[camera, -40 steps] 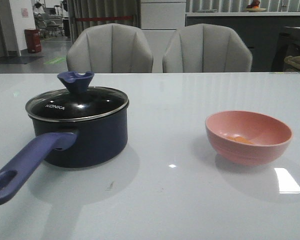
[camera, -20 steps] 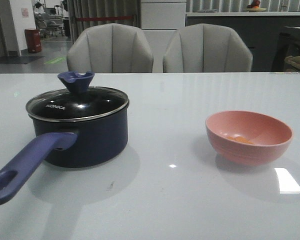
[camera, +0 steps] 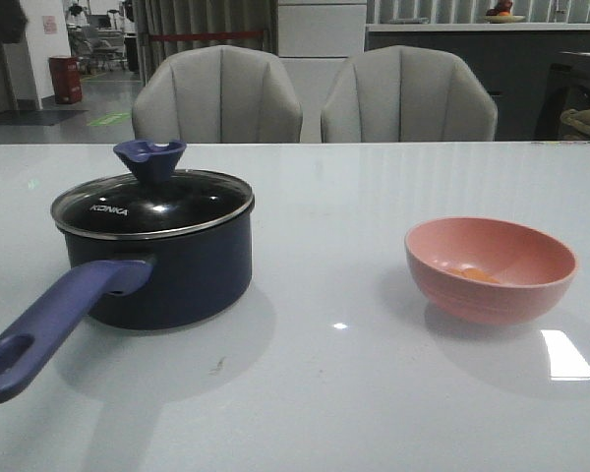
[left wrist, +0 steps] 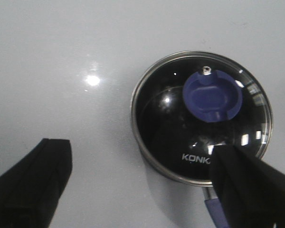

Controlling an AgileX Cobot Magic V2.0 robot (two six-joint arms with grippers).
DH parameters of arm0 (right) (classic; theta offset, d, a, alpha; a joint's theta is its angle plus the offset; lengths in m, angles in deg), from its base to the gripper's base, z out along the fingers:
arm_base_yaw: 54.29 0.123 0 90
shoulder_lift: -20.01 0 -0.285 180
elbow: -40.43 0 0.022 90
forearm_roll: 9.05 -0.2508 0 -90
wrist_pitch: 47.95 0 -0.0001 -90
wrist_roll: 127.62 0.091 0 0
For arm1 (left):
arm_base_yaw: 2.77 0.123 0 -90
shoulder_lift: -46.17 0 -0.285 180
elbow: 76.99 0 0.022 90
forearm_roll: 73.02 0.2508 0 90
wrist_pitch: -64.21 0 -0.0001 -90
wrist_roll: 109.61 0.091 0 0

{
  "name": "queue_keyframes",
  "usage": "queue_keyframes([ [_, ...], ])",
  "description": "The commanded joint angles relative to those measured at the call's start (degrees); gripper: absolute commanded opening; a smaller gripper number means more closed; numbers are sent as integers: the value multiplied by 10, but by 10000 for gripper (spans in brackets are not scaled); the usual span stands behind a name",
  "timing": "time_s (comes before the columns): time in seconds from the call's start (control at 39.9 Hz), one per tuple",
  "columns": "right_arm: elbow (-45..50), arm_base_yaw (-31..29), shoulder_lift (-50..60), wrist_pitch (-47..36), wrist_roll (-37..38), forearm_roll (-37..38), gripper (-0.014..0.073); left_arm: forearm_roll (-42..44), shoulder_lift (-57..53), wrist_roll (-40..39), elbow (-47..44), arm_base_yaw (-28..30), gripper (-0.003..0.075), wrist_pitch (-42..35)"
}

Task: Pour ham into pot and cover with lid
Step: 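Lower the left gripper onto the purple lid knob and grasp it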

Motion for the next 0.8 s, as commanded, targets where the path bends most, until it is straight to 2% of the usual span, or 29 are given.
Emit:
queue_keyframes([
  [0.0, -3, -2, 12, -48, -1, 6, 169, -7, 46, -13, 93, -26, 627, 20],
  [0.13, -3, -2, 12, -48, -1, 6, 169, 13, 123, -47, 183, -55, 627, 66],
  [0.2, -3, -2, 12, -48, -1, 6, 169, 36, 165, -93, 225, -65, 627, 94],
  [0.4, -3, -2, 12, -48, -1, 6, 169, 36, 260, -110, 330, -88, 627, 187],
  [0.58, -3, -2, 12, -48, -1, 6, 169, 30, 314, -120, 377, -93, 627, 240],
  [0.78, -3, -2, 12, -48, -1, 6, 169, 30, 326, -142, 384, -93, 626, 242],
])
